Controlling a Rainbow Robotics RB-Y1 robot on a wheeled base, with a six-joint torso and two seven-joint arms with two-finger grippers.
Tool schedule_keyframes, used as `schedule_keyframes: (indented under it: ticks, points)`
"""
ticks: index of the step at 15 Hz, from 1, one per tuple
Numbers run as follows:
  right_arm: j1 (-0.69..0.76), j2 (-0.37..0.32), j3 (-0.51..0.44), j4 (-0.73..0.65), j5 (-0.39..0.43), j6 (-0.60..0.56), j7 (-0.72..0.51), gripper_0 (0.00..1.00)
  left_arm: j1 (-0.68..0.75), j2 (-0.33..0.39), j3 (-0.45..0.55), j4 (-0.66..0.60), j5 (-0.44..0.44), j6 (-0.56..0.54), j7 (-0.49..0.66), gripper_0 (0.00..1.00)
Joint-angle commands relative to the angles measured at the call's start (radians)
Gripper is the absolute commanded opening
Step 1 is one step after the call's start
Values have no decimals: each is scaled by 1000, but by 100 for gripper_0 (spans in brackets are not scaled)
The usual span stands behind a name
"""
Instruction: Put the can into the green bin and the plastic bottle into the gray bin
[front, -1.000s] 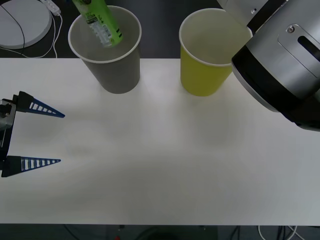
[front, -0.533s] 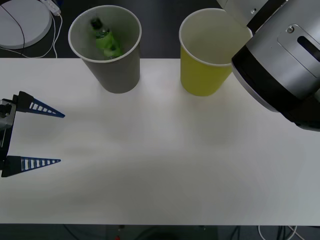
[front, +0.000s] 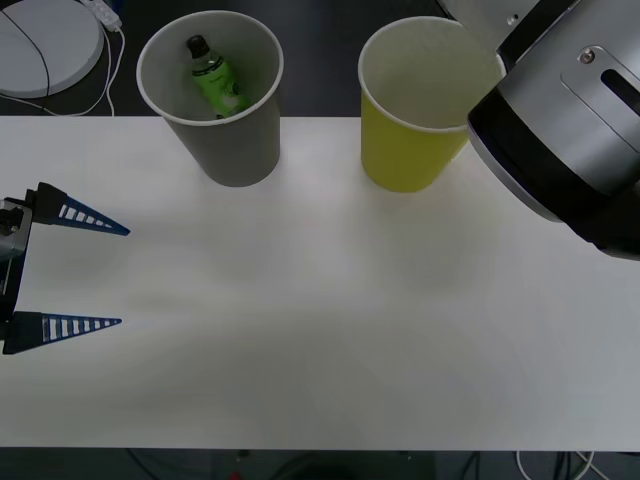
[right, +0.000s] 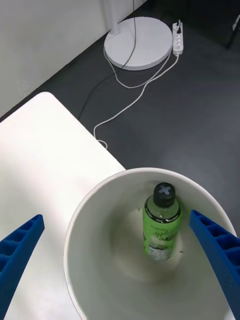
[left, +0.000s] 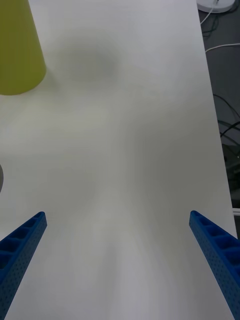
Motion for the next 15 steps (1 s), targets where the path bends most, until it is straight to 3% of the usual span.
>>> schedule_keyframes:
  ticks: [1,9,15]
  points:
    - [13,-27,0,-49,-14,-44,16,100,0,0,0,0,0,0,0,100]
    - [140,-174,-9,-371,-59,-165,21,100,0,0,0,0,0,0,0,100]
    - [252,-318,-12,-619,-148,-185,41,100,0,0,0,0,0,0,0,100]
